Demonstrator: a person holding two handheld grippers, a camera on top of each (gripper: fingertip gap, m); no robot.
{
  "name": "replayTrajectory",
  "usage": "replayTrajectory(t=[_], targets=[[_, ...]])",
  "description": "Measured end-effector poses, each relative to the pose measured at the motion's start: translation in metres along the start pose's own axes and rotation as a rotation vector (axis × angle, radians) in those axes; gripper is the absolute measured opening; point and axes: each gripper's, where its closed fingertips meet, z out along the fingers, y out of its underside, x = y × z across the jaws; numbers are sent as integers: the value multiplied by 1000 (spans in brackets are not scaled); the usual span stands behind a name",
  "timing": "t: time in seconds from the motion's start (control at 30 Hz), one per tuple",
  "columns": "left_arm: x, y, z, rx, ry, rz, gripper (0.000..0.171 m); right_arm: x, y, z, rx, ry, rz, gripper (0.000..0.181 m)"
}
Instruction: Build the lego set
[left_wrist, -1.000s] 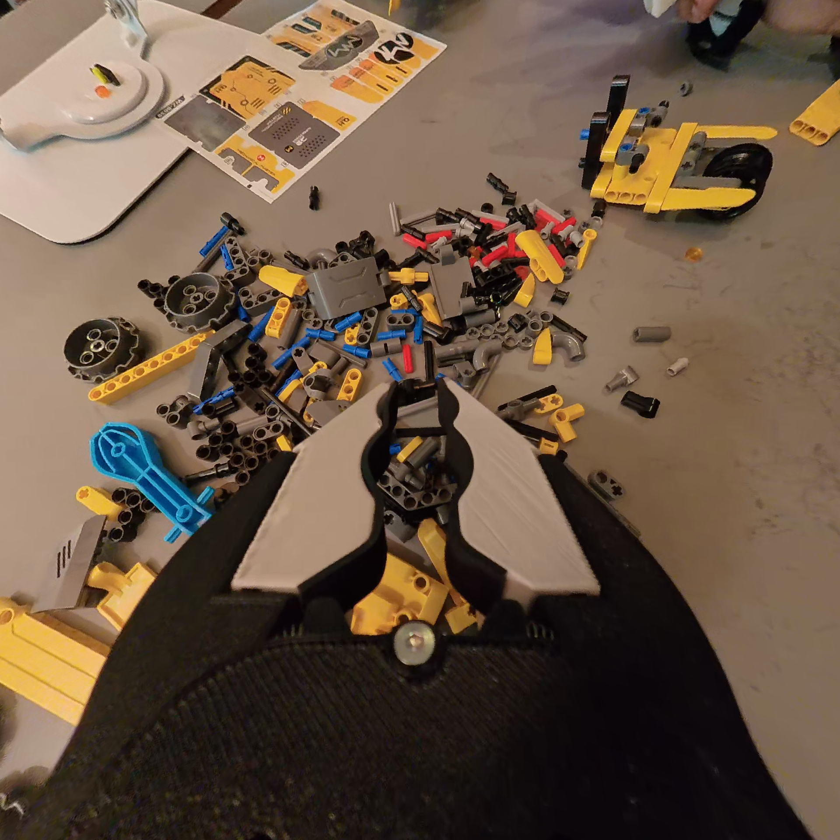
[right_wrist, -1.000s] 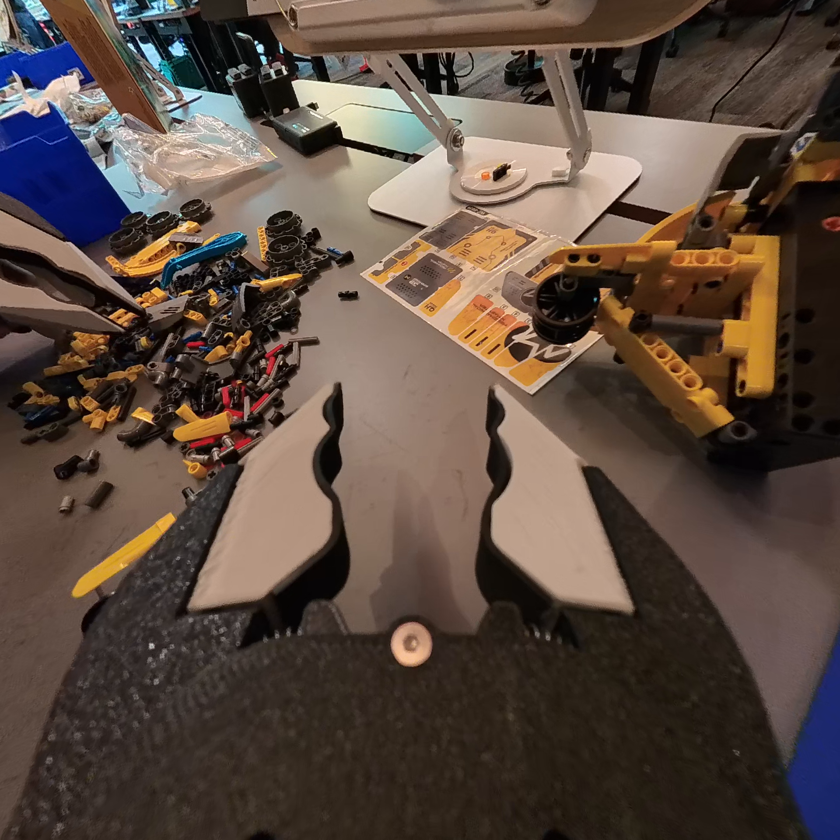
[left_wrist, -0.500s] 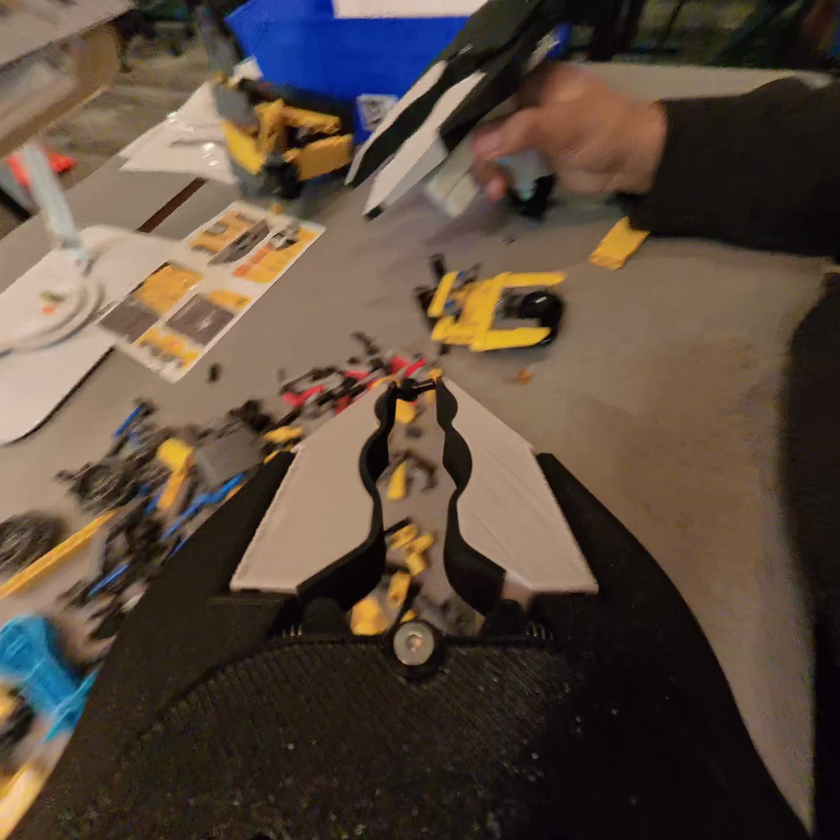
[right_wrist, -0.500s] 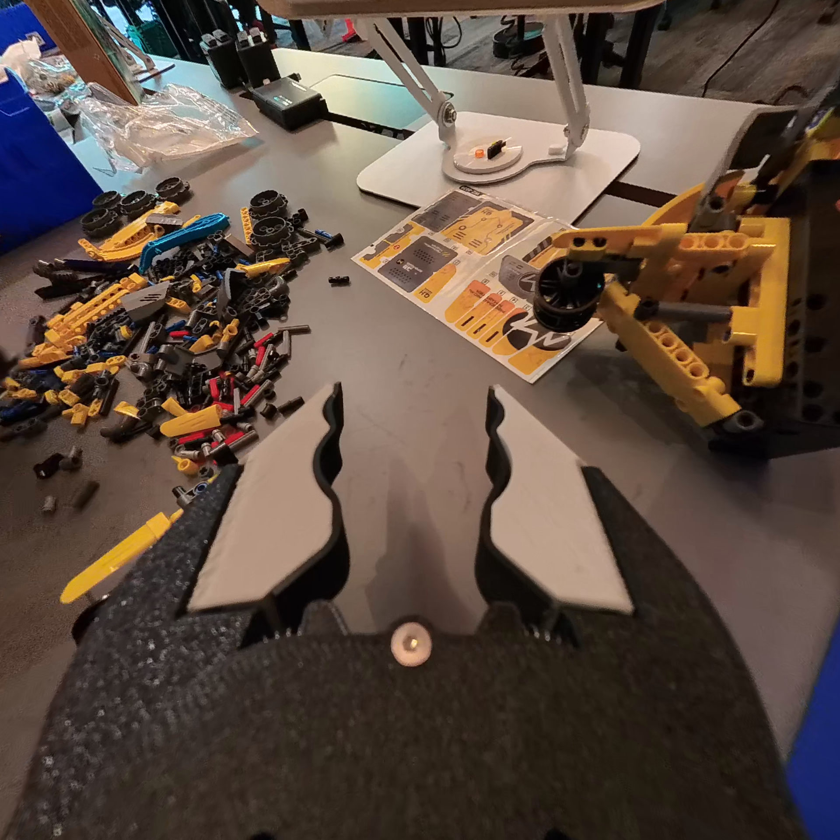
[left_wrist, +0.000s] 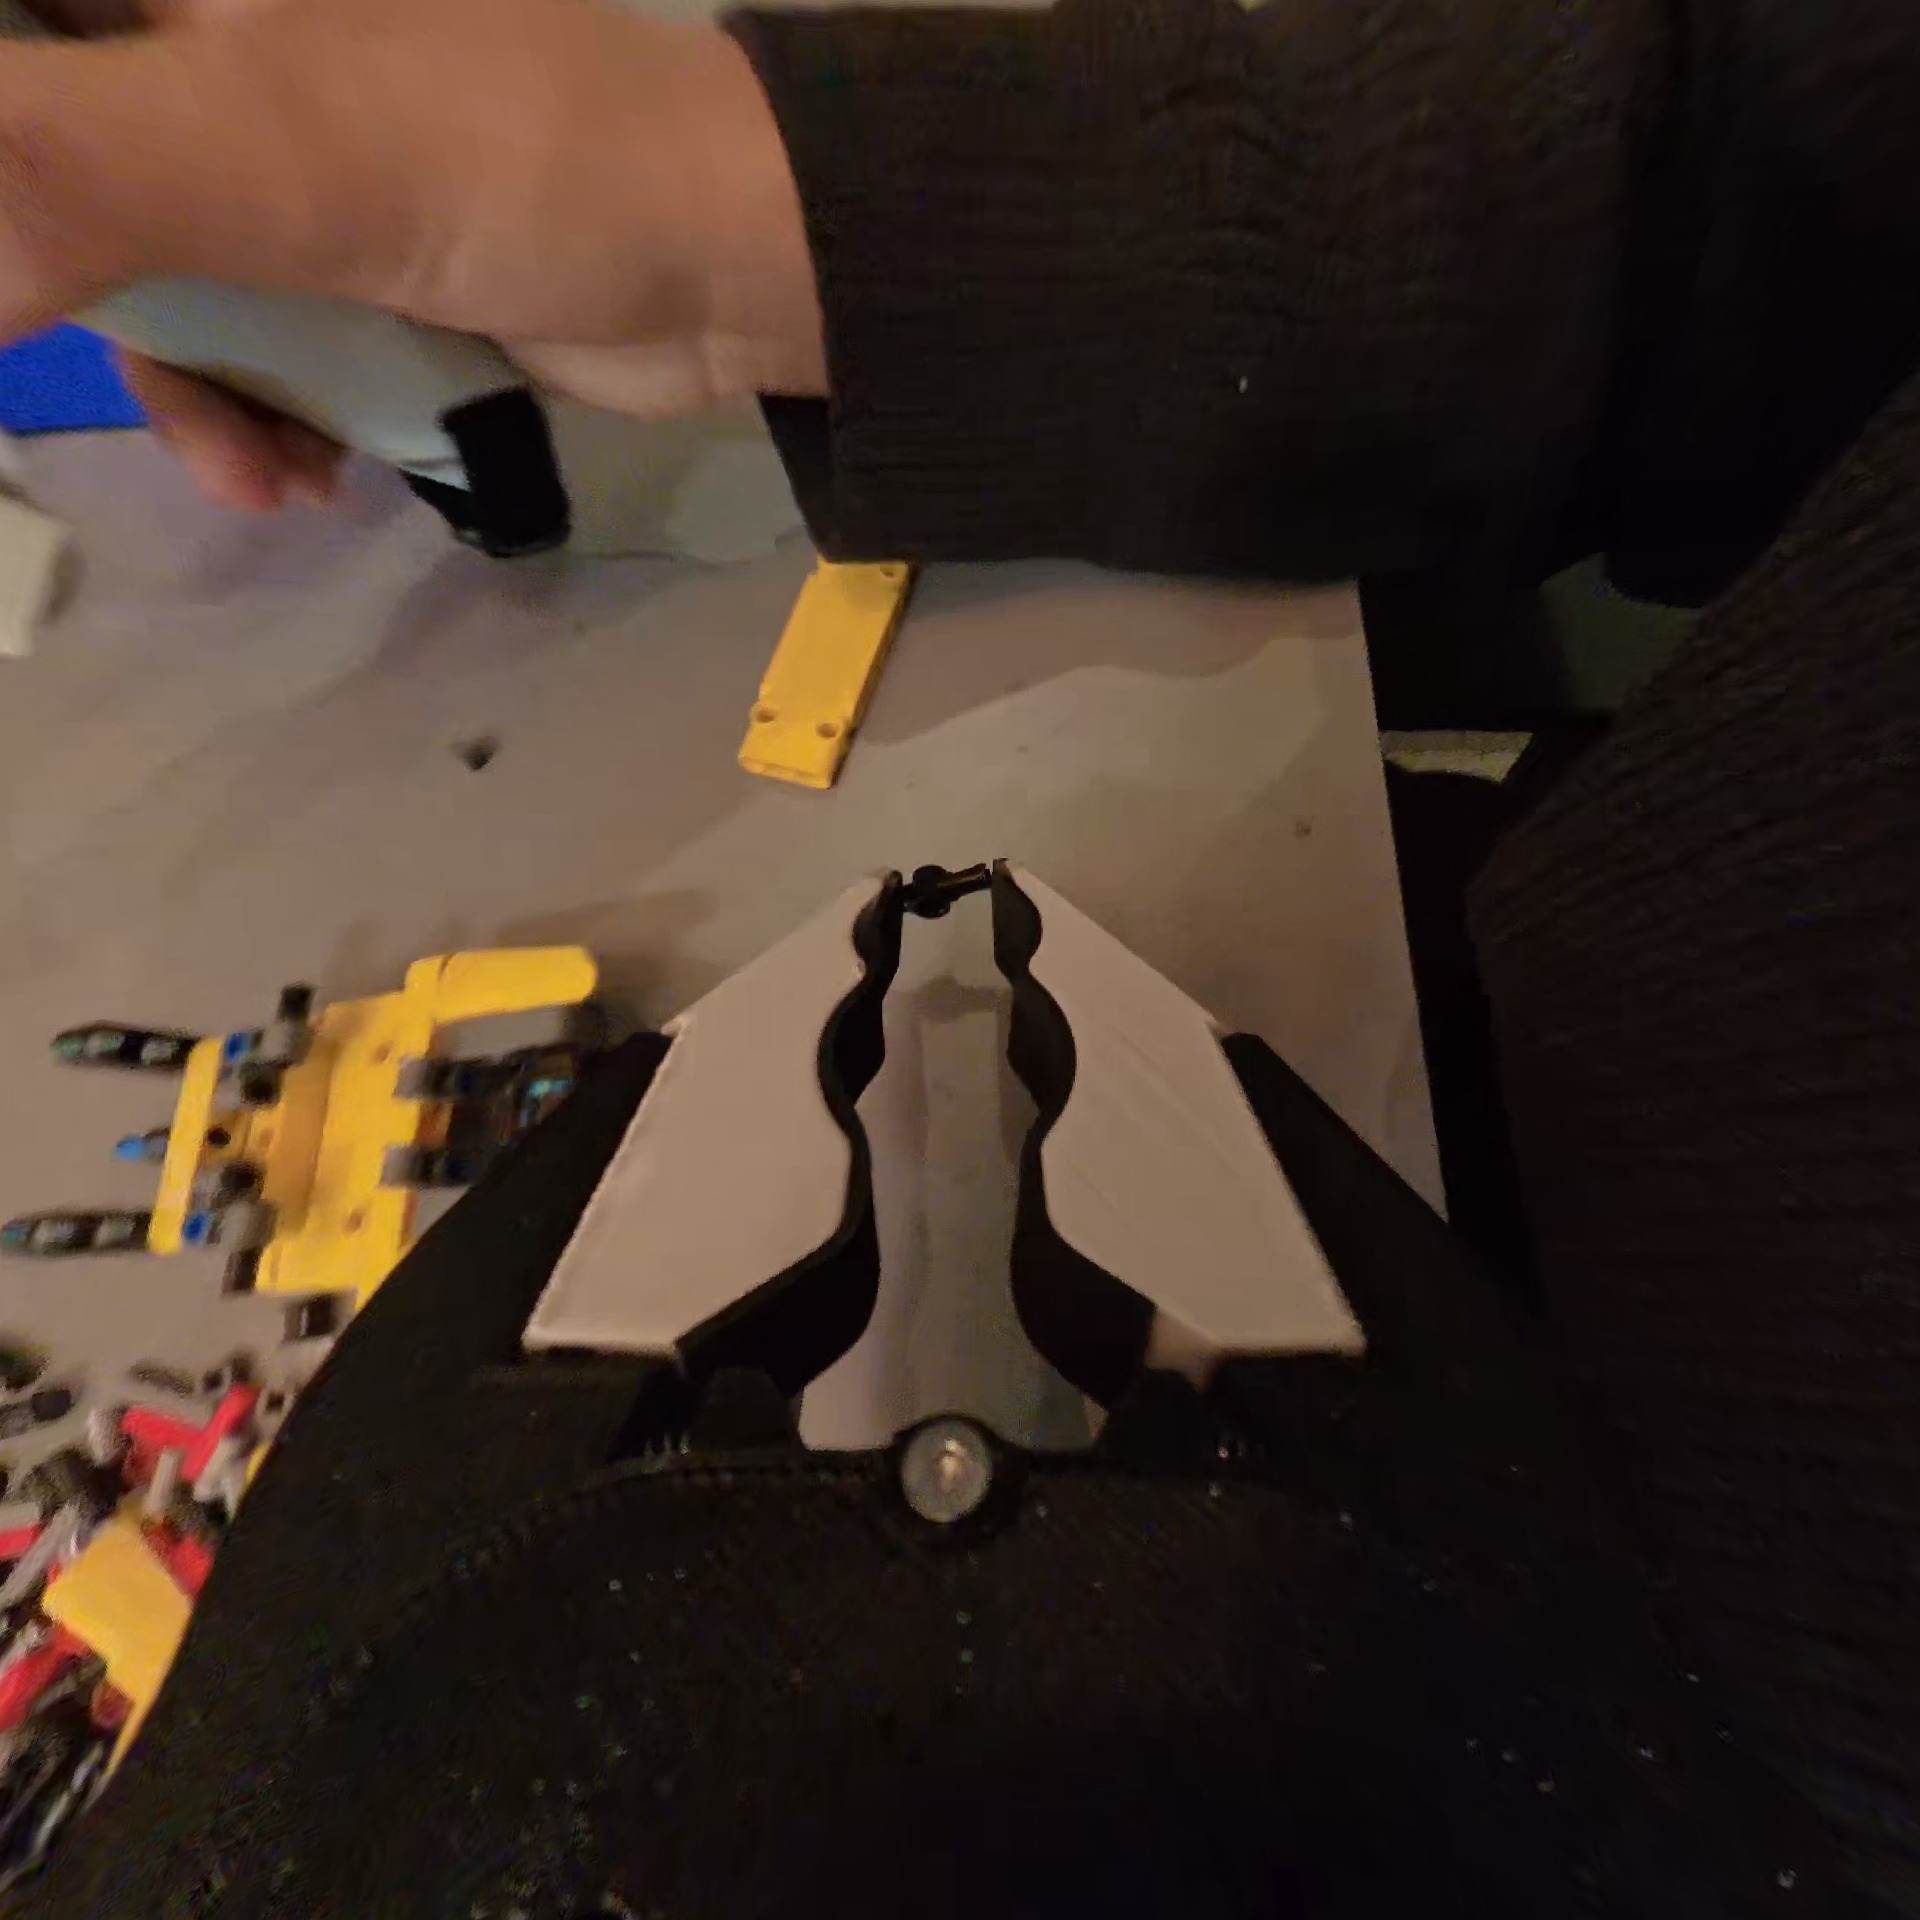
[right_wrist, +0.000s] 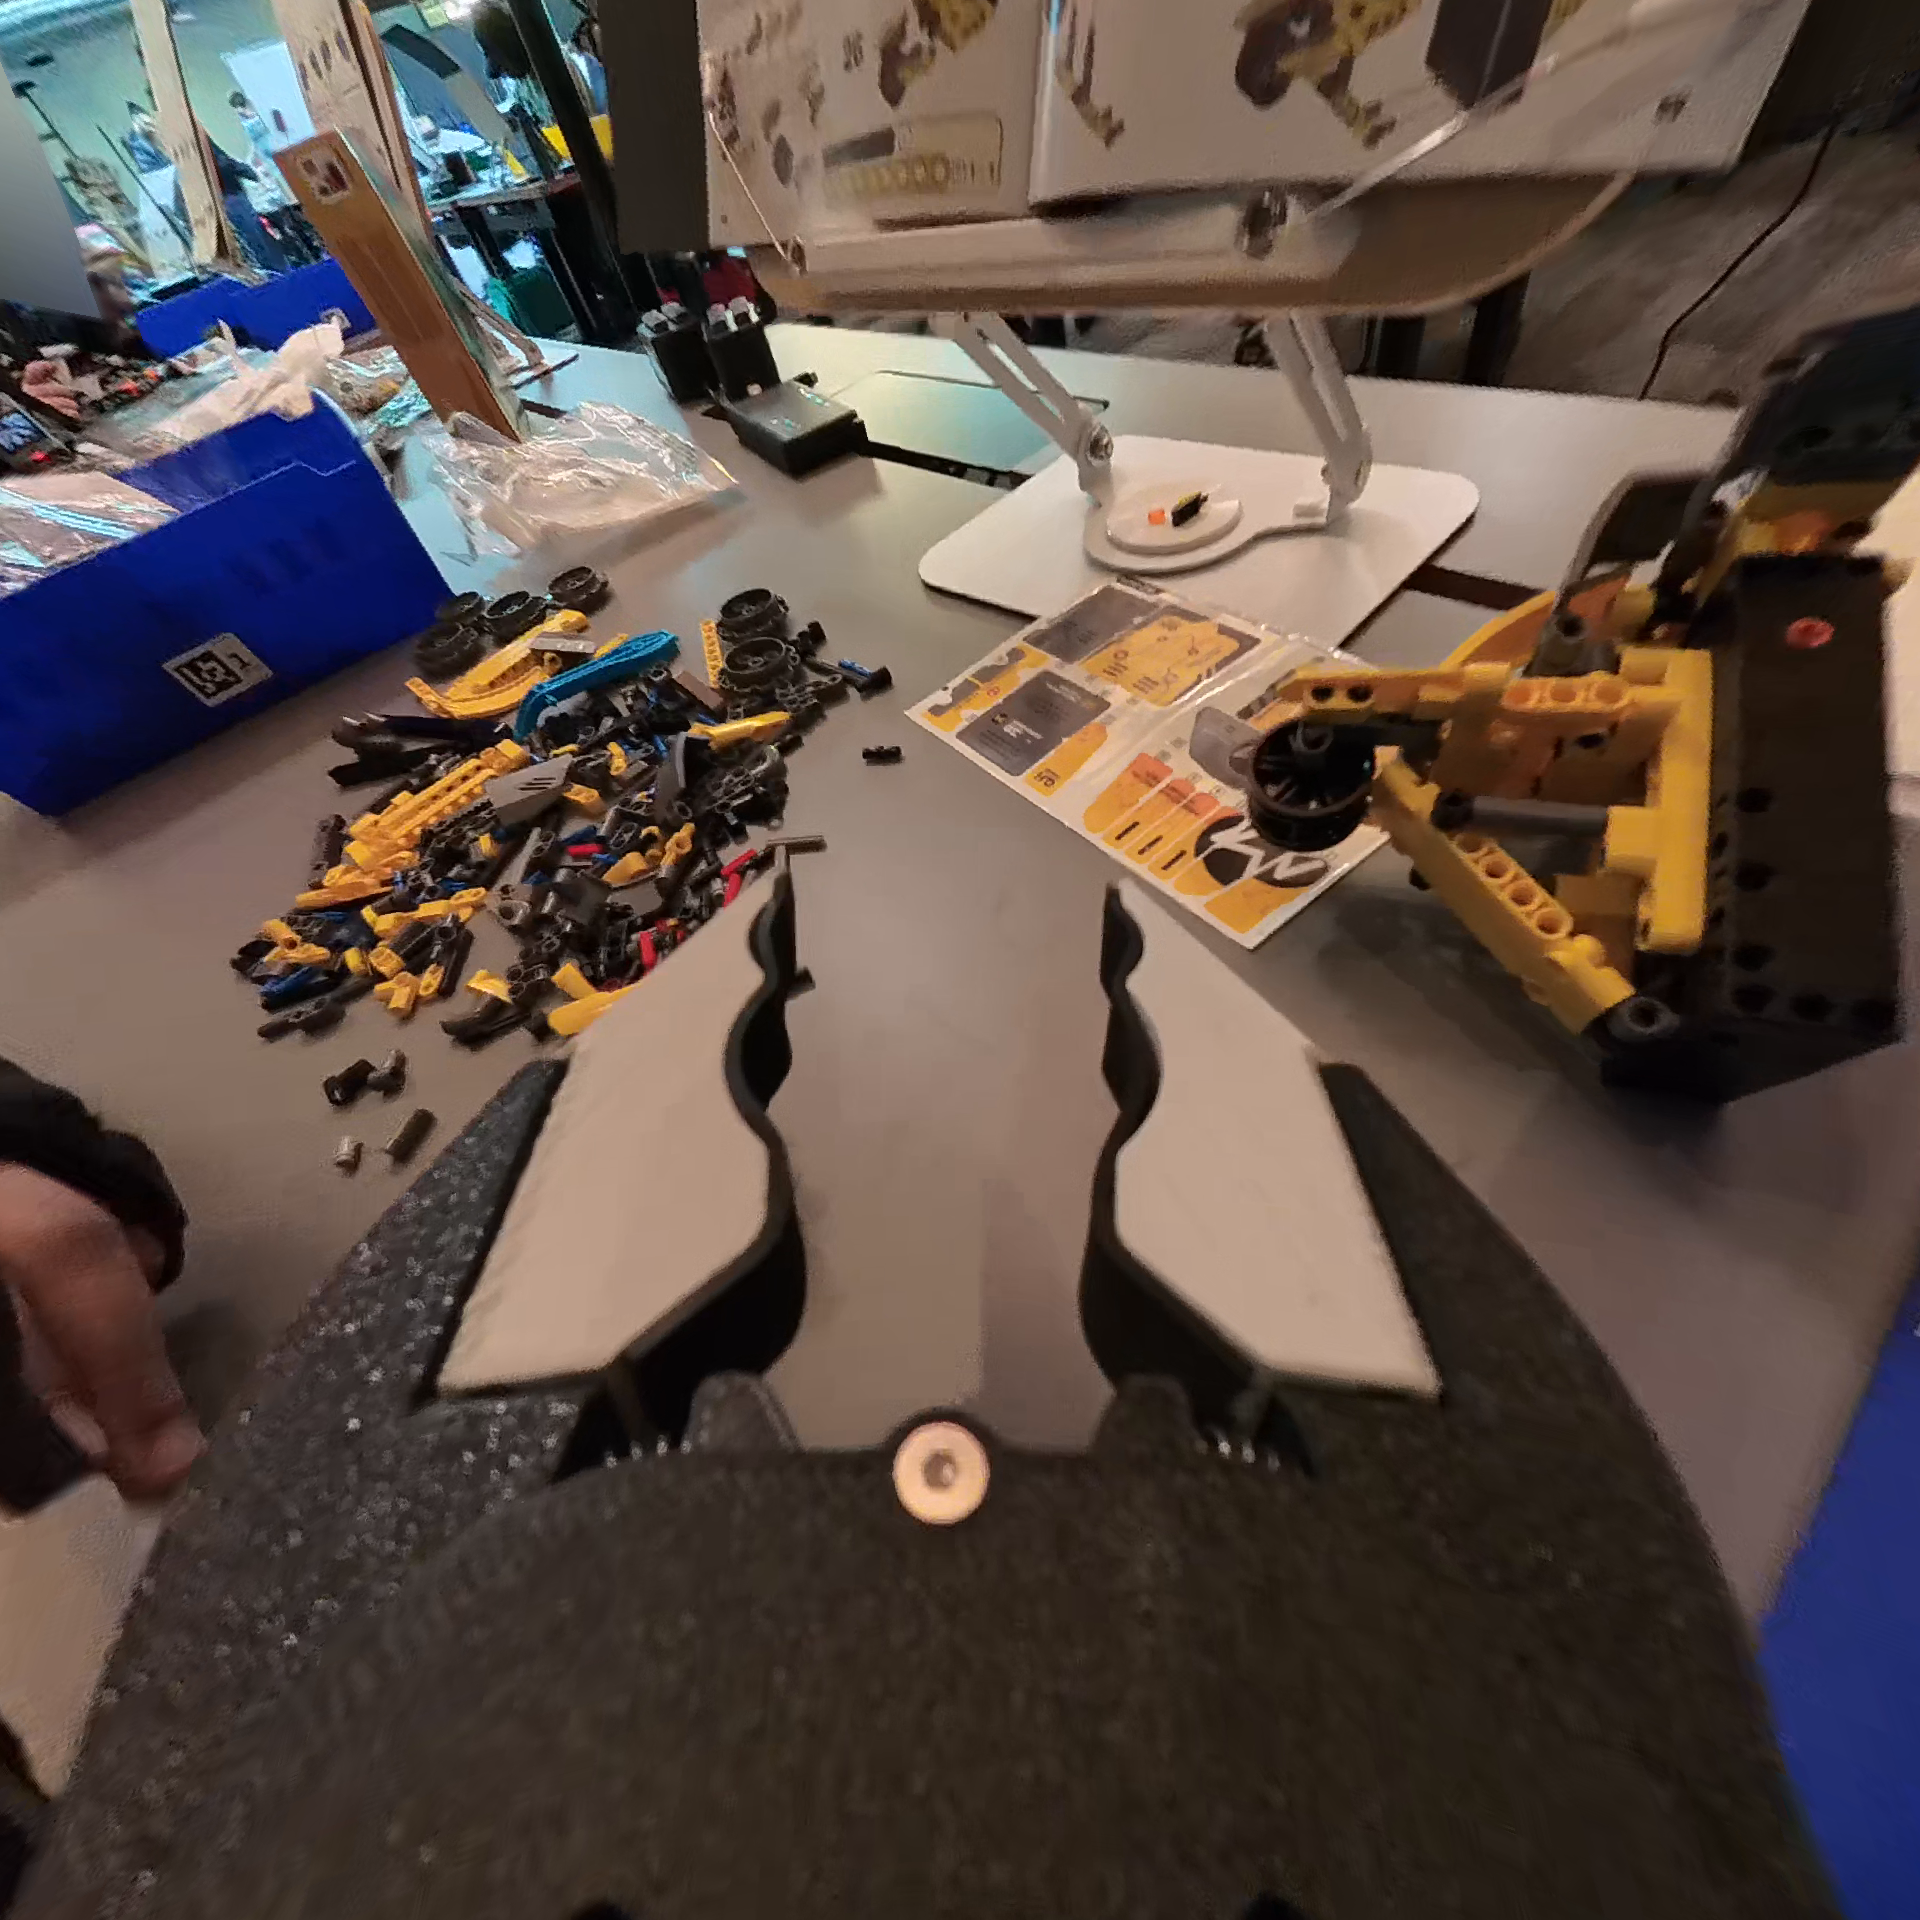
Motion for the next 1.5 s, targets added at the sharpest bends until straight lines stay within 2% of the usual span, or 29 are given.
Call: replayTrajectory(t=[0.13,0.33,0.43,0.6,0.73,0.83,0.9,1.0,1.07,1.13,1.23,1.5], targets=[[2,9,25,-99,-36,86,15,-2,-14,-12,28,62,-110,59],[4,7,27,-69,3,44,16,-7,-19,-15,51,71,-148,59],[8,4,25,-40,41,14,36,-3,-16,-13,46,65,-121,59],[1,-11,-1,102,46,-45,42,1,-10,-10,42,39,-57,59],[-25,-16,-46,259,13,-128,40,10,-7,-12,29,72,-66,59],[-64,2,-86,325,-76,-182,38,14,-8,-14,34,84,-61,59],[-99,28,-113,306,-193,-207,35,16,-5,-13,31,83,-53,60],[-143,71,-154,247,-378,-229,18,18,4,-6,-3,76,-41,60],[-160,90,-178,241,-440,-267,9,19,12,-1,-32,71,-39,59],[-165,95,-192,291,-431,-331,5,21,21,5,-64,76,-40,59],[-166,92,-199,329,-411,-372,3,27,34,11,-113,99,-43,60],[-165,110,-175,174,-423,-365,6,30,36,11,-119,73,22,62]])
